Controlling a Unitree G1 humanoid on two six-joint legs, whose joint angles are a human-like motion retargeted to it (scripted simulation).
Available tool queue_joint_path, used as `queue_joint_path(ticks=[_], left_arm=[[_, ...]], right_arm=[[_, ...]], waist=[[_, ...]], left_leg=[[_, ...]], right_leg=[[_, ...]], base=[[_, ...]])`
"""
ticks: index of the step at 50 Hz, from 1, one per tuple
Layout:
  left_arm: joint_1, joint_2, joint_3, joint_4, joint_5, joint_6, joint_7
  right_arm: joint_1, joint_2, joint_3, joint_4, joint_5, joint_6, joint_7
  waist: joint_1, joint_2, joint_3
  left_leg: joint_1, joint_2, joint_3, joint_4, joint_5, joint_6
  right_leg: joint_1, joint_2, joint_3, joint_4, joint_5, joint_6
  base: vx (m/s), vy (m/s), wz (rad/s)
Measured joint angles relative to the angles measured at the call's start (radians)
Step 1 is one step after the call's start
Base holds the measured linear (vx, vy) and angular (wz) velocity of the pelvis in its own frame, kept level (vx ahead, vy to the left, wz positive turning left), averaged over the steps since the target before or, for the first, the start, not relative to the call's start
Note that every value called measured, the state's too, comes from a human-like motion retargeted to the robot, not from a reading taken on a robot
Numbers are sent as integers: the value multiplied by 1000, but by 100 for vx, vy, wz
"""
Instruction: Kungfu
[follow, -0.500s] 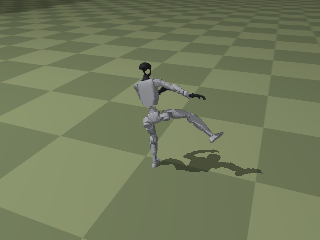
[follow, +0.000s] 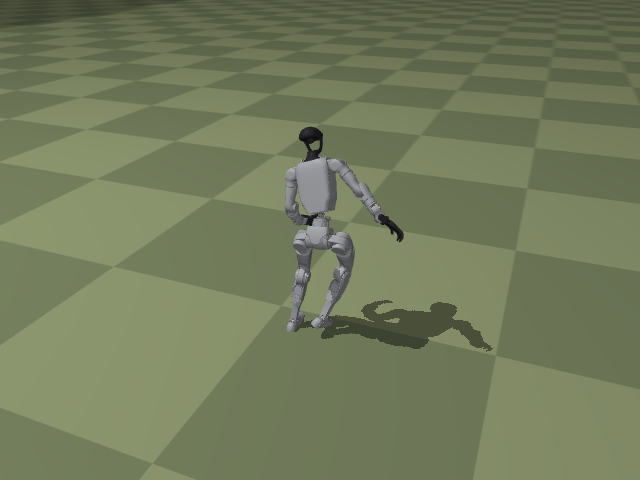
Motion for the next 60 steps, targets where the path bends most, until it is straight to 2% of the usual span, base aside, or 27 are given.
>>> queue_joint_path(ticks=[2, 5, 7, 10, 15, 18, 21, 22, 23, 25, 27, 30, 33, 35, 39, 43, 45, 47, 52, 60], left_arm=[[21, -9, 24, 24, 4, -2, -3], [12, -51, 31, 77, 13, 3, 2], [-8, -79, 4, 110, 20, 7, 8], [-53, -120, -56, 152, 51, 3, 24], [-188, -123, -179, 202, 82, -35, 48], [-293, -133, -234, 235, 91, -109, 22], [-399, -153, -284, 264, 115, -207, 3], [-432, -163, -304, 271, 135, -236, 5], [-465, -175, -326, 280, 165, -266, 10], [-520, -197, -363, 295, 261, -309, 35], [-565, -226, -378, 313, 417, -314, 81], [-641, -297, -356, 417, 600, -257, 139], [-671, -318, -361, 479, 650, -198, 203], [-674, -330, -353, 458, 673, -194, 269], [-678, -315, -337, 364, 744, -236, 473], [-669, -306, -336, 319, 768, -295, 566], [-677, -304, -340, 321, 783, -316, 553], [-698, -306, -343, 362, 800, -315, 484], [-764, -330, -333, 464, 804, -233, 321], [-785, -289, -416, 432, 762, -170, 248]], right_arm=[[20, 31, 0, -33, 14, -1, 24], [16, 70, 0, -83, 58, -37, 73], [-6, 86, 16, -109, 88, -72, 109], [-58, 103, 54, -146, 116, -121, 154], [-180, 185, 154, -203, 111, -150, 196], [-228, 248, 215, -238, 107, -171, 220], [-249, 304, 266, -280, 104, -209, 248], [-253, 318, 278, -293, 106, -221, 259], [-257, 330, 288, -304, 113, -231, 274], [-272, 359, 298, -305, 217, -386, 462], [-310, 374, 274, -292, 626, -350, 661], [-378, 389, 240, -306, 993, -239, 801], [-409, 382, 244, -330, 1161, -171, 841], [-421, 365, 241, -347, 1148, -157, 845], [-460, 295, 291, -373, 1061, -135, 828], [-497, 261, 319, -382, 975, -31, 878], [-516, 251, 328, -393, 938, 28, 913], [-527, 245, 333, -409, 898, 38, 923], [-535, 251, 362, -453, 835, -10, 915], [-512, 266, 403, -505, 956, -8, 945]], waist=[[6, -34, -19], [11, -34, -36], [4, 1, -39], [-41, 43, -10], [-121, 130, 44], [-154, 180, 77], [-154, 220, 90], [-149, 225, 92], [-147, 219, 98], [-147, 198, 102], [-106, 202, 63], [-94, 220, 116], [-142, 311, 111], [-154, 361, 118], [-127, 386, 134], [-102, 426, 146], [-101, 441, 154], [-104, 454, 162], [-104, 468, 185], [-100, 485, 209]], left_leg=[[44, -23, 60, -10, -16, -9], [115, -45, 145, -61, -25, -3], [178, -67, 194, -111, -24, 15], [318, -155, 271, -215, -12, 55], [448, -157, 347, -273, -12, 34], [504, -136, 376, -268, -34, 8], [534, -102, 401, -242, -67, -30], [540, -99, 403, -224, -80, -44], [547, -108, 397, -197, -97, -58], [560, -144, 383, -148, -128, -81], [512, -170, 382, -130, -126, -91], [518, -209, 334, -124, -112, -98], [495, -171, 267, -146, -99, -121], [499, -156, 210, -180, -89, -138], [510, -170, 157, -236, -67, -163], [514, -143, 160, -276, -69, -191], [514, -133, 176, -297, -72, -195], [510, -120, 185, -314, -73, -201], [506, -107, 201, -353, -70, -210], [506, -114, 185, -396, -75, -210]], right_leg=[[49, 25, 56, -41, -19, 0], [116, -26, 86, -121, -24, 0], [159, -95, 113, -192, 5, 0], [203, -259, 178, -255, 39, -8], [203, -385, 237, -423, 140, -194], [218, -453, 210, -547, 128, -276], [223, -500, 130, -619, 57, -356], [230, -514, 99, -628, 40, -350], [249, -536, 65, -629, 57, -295], [266, -588, -13, -648, 235, -197], [58, -573, 217, -474, 136, -226], [-28, -590, 243, -373, 79, -245], [-85, -564, 244, -271, -9, -252], [-112, -551, 237, -247, -22, -261], [-187, -518, 254, -193, -53, -287], [-240, -464, 259, -176, -49, -310], [-253, -460, 246, -171, -52, -314], [-261, -455, 237, -167, -54, -318], [-262, -448, 234, -184, -49, -316], [-233, -484, 226, -214, -34, -291]], base=[[15, -24, -23], [7, 20, -67], [8, 39, -68], [6, 32, -32], [-1, -15, -54], [5, -33, -51], [13, -55, -57], [21, -85, -33], [21, -70, -4], [19, -59, 18], [3, -66, -18], [-10, -31, -36], [7, -27, 36], [6, -22, 24], [3, -18, -42], [2, -10, -44], [-3, -1, 3], [-7, -4, 12], [-7, -1, 10], [-6, 8, 25]])
